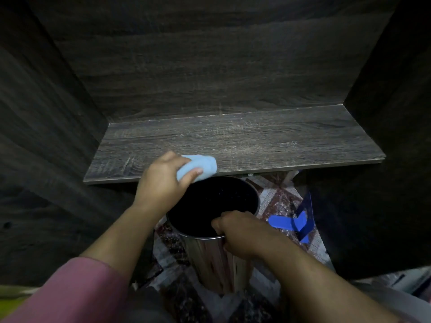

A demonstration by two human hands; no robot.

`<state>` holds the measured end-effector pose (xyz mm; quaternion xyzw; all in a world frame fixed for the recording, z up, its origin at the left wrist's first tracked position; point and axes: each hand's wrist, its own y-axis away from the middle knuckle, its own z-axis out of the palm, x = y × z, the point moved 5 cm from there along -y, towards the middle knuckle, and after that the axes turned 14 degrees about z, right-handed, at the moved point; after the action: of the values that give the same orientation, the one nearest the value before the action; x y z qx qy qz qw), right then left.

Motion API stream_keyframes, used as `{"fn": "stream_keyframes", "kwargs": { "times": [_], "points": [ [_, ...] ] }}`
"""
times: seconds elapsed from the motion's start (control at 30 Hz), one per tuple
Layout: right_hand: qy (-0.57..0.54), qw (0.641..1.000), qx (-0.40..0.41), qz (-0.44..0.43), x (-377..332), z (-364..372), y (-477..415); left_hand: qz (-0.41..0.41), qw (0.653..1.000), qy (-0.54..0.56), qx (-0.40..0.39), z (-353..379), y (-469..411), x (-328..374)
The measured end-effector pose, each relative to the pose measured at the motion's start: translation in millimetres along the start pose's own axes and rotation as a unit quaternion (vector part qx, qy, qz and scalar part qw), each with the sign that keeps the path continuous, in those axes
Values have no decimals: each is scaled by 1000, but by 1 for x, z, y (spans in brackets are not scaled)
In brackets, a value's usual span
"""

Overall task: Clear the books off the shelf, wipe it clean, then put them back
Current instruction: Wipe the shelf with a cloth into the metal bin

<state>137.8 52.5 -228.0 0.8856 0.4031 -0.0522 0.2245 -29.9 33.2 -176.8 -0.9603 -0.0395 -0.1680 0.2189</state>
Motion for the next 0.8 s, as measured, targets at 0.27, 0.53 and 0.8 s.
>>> {"fn": "stream_keyframes", "kwargs": {
  "times": [0.27,0.53,0.8],
  "points": [
    [-8,1000,2,8,3,-4,0,10,999,38,18,2,-6,0],
    [-60,998,15,26,31,-15,-5,87,989,15,120,33,-111,5],
    [-40,997,48,49,72,-39,8,226,973,-43,26,78,-178,13]
  ]
}}
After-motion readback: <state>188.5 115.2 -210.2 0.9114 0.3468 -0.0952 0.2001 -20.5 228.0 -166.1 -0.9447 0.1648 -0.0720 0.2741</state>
